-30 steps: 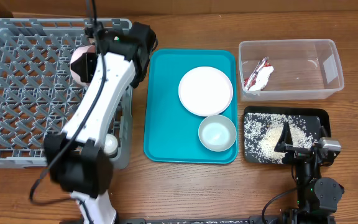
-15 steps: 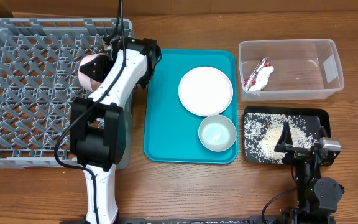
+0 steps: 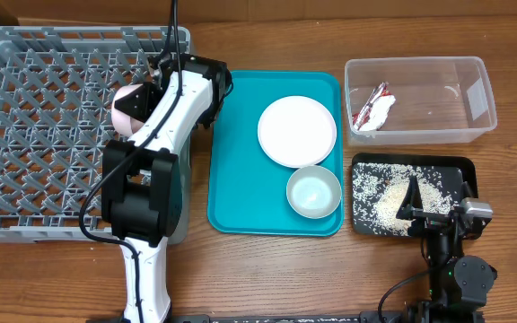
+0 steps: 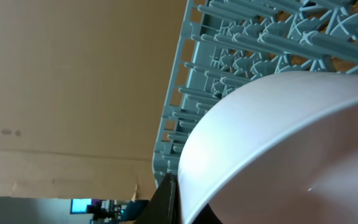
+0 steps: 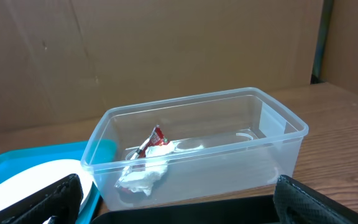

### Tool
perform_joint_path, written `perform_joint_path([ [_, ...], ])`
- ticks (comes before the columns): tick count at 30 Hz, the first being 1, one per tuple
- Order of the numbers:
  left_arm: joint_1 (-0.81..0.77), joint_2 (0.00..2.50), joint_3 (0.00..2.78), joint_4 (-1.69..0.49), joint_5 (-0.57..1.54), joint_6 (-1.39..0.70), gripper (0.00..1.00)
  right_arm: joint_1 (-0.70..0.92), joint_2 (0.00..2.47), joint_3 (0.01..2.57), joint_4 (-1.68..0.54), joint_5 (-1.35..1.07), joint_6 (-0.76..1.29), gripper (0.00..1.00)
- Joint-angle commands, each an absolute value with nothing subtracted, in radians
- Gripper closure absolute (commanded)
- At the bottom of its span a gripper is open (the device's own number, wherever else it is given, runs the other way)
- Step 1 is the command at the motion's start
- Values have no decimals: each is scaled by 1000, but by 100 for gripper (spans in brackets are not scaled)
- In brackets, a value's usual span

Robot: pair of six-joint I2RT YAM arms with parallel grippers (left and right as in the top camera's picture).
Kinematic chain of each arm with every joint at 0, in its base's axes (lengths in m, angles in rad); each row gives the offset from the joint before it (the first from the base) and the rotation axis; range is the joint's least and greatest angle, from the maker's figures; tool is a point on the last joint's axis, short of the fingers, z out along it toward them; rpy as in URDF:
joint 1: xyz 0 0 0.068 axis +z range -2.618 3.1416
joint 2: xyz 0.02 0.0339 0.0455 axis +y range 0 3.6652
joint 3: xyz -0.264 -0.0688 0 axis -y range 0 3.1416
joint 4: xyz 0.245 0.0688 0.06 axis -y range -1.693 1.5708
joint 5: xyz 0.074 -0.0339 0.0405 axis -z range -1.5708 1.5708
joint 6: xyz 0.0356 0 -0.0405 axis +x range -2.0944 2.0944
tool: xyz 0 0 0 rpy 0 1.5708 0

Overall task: Sort waste into correct bins and load items into the dishwasher
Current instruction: 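Stand the small plate upright in the rack and open the gripper, then reach the left gripper to the light blue bowl and grip its rim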

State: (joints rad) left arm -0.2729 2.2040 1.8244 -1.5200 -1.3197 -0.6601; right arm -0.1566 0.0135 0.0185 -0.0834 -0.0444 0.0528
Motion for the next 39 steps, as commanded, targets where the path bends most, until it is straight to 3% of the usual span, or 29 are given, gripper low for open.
perform_joint_path([
  [1,-281,2212,1848,-1514,-1258,-710,85,-160,3,8,-80,-39,59,0],
  [6,-331,2212,1851,-1526,-1202,-710,63,-160,3,8,-80,-39,59,0],
  [13,-398,2212,1948,-1612,-1159,-710,50,-160,3,8,-80,-39,59,0],
  [16,-414,2212,2054,-1675,-1089,-711,30,-160,3,8,-80,-39,59,0],
  [18,-422,2212,2125,-1691,-1012,-688,10,-160,3,8,-80,-39,59,0],
  [20,-428,2212,2193,-1690,-915,-635,0,-160,3,8,-80,-39,59,0],
  [26,-439,2212,2331,-1674,-527,-604,1,-160,3,8,-80,-39,59,0],
  [29,-444,2212,2334,-1654,-233,-478,19,-160,3,8,-80,-39,59,0],
  [35,-492,2212,2325,-1635,109,-293,21,-160,3,8,-80,-39,59,0],
  [39,-546,2212,2325,-1683,183,-257,38,-160,3,8,-80,-39,59,0],
])
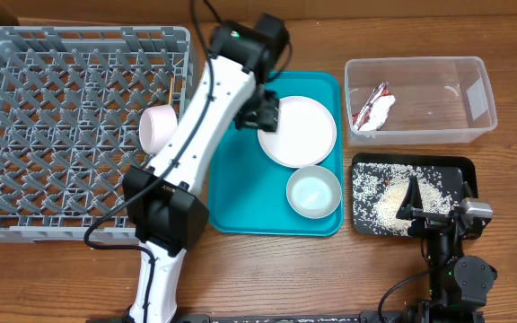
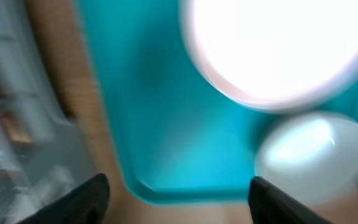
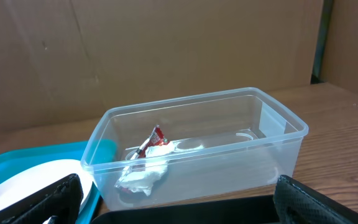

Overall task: Sort waste into correct bins and load items into the dishwasher
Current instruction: 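Reach the left gripper to the light blue bowl and grip its rim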

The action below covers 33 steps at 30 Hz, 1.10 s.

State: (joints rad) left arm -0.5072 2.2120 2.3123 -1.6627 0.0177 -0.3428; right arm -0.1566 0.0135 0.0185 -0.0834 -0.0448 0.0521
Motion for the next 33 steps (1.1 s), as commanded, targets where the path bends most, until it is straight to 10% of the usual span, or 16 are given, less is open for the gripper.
perform_joint_path([
  [1,-564,2212,2325,-1690,174,-257,40,-160,3,8,-80,-39,59,0],
  [12,-733,2137,2317,-1690,62,-330,47,-160,3,8,-80,-39,59,0],
  [24,-670,1716,1779,-1525,-160,-478,6,-160,3,8,-80,-39,59,0],
  [33,-662,1816,1497,-1075,76,-415,21,-160,3,8,-80,-39,59,0],
])
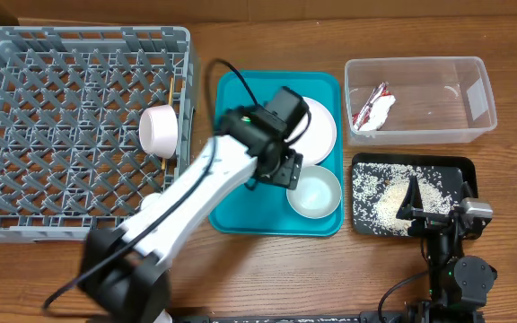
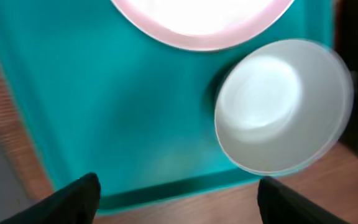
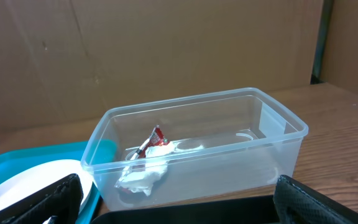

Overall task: Sort waste into correct bins and load items into the dishwasher
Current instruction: 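Reach the left gripper to the light blue bowl and grip its rim, then lift the light blue bowl and carry it over the rack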

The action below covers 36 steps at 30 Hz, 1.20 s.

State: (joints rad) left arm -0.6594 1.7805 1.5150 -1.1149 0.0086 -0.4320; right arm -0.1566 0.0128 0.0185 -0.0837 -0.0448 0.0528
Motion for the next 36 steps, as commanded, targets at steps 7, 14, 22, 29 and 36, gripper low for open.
perform_joint_path([
  [7,-662,1954,1497,-1020,121,-414,31,-160,3,8,-80,-39,59,0],
  [14,-662,2021,1497,-1005,151,-397,50,-160,3,8,-80,-39,59,0],
  [22,-648,2017,1523,-1041,122,-396,96,-160,3,8,-80,-39,59,0],
  [29,-614,2000,1689,-1280,-63,-411,96,-160,3,8,-80,-39,59,0],
  [36,-561,1926,1963,-1643,-530,-649,96,-160,3,8,-80,-39,59,0],
])
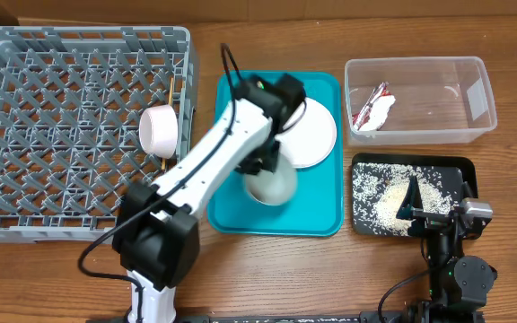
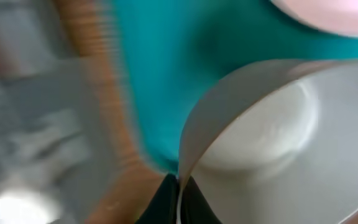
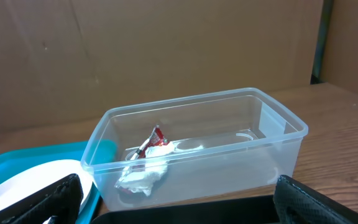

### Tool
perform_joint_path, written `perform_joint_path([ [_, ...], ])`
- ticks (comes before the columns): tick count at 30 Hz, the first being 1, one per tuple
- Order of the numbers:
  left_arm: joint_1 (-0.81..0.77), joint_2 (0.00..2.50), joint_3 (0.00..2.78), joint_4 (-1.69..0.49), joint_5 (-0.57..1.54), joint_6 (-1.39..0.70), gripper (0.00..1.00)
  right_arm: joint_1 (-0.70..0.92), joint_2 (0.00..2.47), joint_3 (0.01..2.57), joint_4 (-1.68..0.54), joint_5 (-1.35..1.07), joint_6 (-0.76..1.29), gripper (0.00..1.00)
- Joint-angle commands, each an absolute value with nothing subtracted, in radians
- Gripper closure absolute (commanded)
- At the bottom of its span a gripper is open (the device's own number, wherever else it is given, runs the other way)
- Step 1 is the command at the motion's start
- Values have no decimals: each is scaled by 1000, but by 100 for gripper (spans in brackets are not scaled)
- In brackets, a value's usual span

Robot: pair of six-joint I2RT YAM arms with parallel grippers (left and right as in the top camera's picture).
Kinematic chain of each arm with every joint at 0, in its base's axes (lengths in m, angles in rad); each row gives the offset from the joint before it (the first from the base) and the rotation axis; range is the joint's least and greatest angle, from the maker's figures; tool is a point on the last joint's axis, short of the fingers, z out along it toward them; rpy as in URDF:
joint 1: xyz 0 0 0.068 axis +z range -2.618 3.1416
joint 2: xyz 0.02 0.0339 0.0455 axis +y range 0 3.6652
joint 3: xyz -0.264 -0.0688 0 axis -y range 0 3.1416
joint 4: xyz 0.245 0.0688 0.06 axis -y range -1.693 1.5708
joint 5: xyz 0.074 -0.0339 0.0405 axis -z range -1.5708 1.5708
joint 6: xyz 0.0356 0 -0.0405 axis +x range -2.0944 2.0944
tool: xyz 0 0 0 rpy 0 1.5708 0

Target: Sort waste into correct bins and load items into the dishwasher

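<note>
My left gripper [image 1: 264, 167] is shut on the rim of the pale bowl [image 1: 273, 185], which is tipped on edge over the teal tray [image 1: 230, 208]. In the left wrist view the bowl [image 2: 278, 143] fills the lower right, its rim pinched between the dark fingers [image 2: 166, 196]. The white plate [image 1: 311, 135] lies on the tray's far right. A pink cup [image 1: 158, 128] sits in the grey dish rack [image 1: 61, 117]. My right gripper [image 1: 413, 199] stands open and idle over the black tray [image 1: 456, 170].
The clear plastic bin [image 1: 474, 121] at the back right holds a crumpled red-and-white wrapper [image 1: 372, 109], which the right wrist view also shows [image 3: 146, 168]. Scattered rice [image 1: 380, 193] covers the black tray. The left arm stretches diagonally across the tray's left half.
My left gripper was open above the bowl lying flat at the tray's front right. Now it is shut on the bowl's rim, and the bowl is tilted and further left. The right arm is unchanged.
First my left gripper held the pink cup over the rack's right side. Then the cup rested in the rack and the open gripper was over the tray by the plate. It was above the bowl after that, and now grips the bowl.
</note>
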State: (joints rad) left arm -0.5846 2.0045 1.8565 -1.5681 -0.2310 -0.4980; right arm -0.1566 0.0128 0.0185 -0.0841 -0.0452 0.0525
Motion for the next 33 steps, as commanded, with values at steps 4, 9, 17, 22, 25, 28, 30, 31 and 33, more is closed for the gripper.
perform_joint_path([
  [4,-556,1833,2005,-1690,-675,-686,96,-160,3,8,-80,-39,59,0],
  [9,-549,1685,1945,-1690,-816,-654,96,-160,3,8,-80,-39,59,0],
  [17,-353,1532,1690,-1685,-1026,-810,96,-160,3,8,-80,-39,59,0],
  [22,-247,1595,1603,-1564,-1152,-815,96,-160,3,8,-80,-39,59,0],
  [25,-212,1662,1591,-1487,-1217,-811,96,-160,3,8,-80,-39,59,0],
  [28,-193,1736,1591,-1430,-1273,-807,96,-160,3,8,-80,-39,59,0],
  [30,-183,1784,1591,-1412,-1314,-808,96,-160,3,8,-80,-39,59,0],
  [31,-177,1809,1591,-1401,-1321,-808,96,-160,3,8,-80,-39,59,0],
  [33,-168,1858,1591,-1376,-1318,-807,96,-160,3,8,-80,-39,59,0],
])
